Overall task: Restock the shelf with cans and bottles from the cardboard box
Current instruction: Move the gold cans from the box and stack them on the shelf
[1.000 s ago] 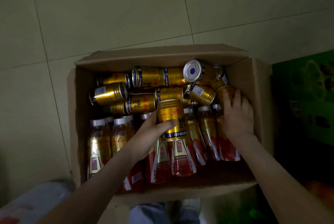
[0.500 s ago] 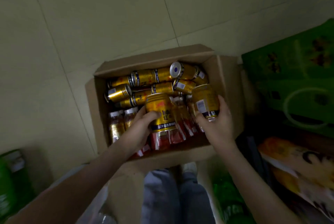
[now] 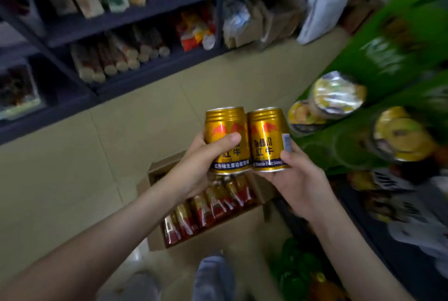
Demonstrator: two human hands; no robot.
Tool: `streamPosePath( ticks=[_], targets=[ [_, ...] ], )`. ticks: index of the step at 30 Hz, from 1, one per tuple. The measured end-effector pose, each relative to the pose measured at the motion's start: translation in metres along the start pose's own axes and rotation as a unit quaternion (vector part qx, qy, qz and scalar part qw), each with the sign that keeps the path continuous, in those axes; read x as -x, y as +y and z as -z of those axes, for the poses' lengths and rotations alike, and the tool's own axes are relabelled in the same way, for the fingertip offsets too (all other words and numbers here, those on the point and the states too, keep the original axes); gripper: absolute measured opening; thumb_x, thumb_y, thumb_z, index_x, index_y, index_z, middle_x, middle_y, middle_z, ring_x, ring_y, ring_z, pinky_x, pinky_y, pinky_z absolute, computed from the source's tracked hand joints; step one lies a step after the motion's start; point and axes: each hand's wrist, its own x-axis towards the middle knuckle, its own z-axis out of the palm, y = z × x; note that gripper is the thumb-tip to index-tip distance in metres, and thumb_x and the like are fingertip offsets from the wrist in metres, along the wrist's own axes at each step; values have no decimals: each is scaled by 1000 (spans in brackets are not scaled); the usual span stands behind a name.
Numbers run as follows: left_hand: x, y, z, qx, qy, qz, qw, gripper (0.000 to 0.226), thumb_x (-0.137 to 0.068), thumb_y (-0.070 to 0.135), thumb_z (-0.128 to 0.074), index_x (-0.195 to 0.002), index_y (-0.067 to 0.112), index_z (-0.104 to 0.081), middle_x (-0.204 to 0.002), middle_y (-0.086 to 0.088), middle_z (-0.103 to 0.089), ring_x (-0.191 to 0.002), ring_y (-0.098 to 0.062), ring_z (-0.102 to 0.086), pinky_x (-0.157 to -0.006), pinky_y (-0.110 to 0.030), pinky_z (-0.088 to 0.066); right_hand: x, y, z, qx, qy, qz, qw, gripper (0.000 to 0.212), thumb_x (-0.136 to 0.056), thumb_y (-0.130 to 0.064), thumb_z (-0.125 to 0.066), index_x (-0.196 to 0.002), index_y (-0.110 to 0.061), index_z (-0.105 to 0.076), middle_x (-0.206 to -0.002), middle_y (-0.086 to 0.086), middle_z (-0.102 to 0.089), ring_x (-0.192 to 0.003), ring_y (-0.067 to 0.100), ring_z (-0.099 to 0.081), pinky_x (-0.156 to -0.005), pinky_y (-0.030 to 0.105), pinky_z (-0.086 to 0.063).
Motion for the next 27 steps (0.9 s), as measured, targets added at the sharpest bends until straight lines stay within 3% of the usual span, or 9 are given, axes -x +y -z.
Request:
streamPosePath(
  ticks=[4, 7, 9, 12, 15, 16, 19, 24, 27],
  targets=[
    [70, 24, -78, -32, -77, -38, 996, 74, -49, 28, -89, -113, 15, -54, -89, -5, -74, -81, -22, -71, -69, -38, -59, 104, -54, -16, 18, -13, 72, 997, 86, -64, -30, -84, -138, -10, -46, -133, 20, -56, -119, 37, -55, -96, 48, -49],
    [129, 18, -144, -55, -144, -72, 985, 102, -28, 44, -95, -116, 11, -54, -94, -10, -72, -82, -25, -70, -67, -38, -59, 201, -74, -23, 42, 0, 139, 989, 90, -63, -39, -86, -139, -13, -46, -133, 16, -58, -121, 33, -56, -93, 44, -50],
    [173, 3, -191, -69, -191, -92, 975, 108, -26, 47, -94, -119, 10, -54, -100, -13, -70, -86, -28, -69, -74, -42, -58, 274, -81, -21, 70, 27, 189, 979, 97, -63, -45, -85, -142, -11, -41, -136, 15, -55, -123, 33, -55, -97, 46, -47],
    [241, -25, -270, -54, -261, -115, 957, 111, -30, 44, -94, -125, 6, -51, -101, -13, -70, -86, -27, -69, -77, -42, -57, 391, -94, -11, 91, 85, 261, 957, 87, -68, -45, -80, -139, -9, -45, -130, 15, -59, -106, 26, -66, -85, 36, -54],
    [306, -46, -352, -38, -325, -127, 936, 113, -29, 41, -95, -126, 5, -50, -90, -8, -72, -77, -21, -70, -66, -35, -57, 499, -112, 2, 119, 165, 340, 918, 67, -74, -42, -76, -130, -12, -53, -121, 8, -66, -108, 23, -65, -84, 33, -55],
    [325, -49, -379, -48, -348, -131, 927, 107, -32, 39, -95, -124, 5, -51, -88, -7, -72, -74, -20, -70, -64, -34, -57, 531, -120, 6, 117, 196, 364, 903, 61, -75, -39, -75, -126, -13, -55, -116, 6, -69, -105, 21, -66, -81, 31, -55],
    [373, -57, -453, -85, -412, -157, 894, 51, -60, 21, -78, -106, 9, -57, -81, -4, -71, -68, -18, -69, -62, -33, -58, 616, -143, 14, 121, 260, 415, 863, 53, -79, -33, -68, -125, -11, -55, -115, 8, -69, -104, 22, -66, -88, 36, -53],
    [438, -71, -559, -105, -496, -192, 841, 36, -72, 17, -70, -105, 11, -57, -88, -7, -69, -75, -19, -68, -67, -34, -58, 720, -169, 28, 149, 308, 480, 808, 77, -69, -44, -78, -132, -13, -49, -120, 7, -67, -108, 24, -65, -85, 36, -54],
    [459, -82, -610, -127, -547, -193, 804, 30, -76, 20, -72, -104, 15, -63, -92, -4, -72, -80, -18, -70, -68, -31, -57, 767, -182, 44, 148, 319, 502, 790, 57, -81, -34, -66, -132, -15, -50, -122, 6, -67, -113, 25, -63, -90, 38, -53]
  ],
)
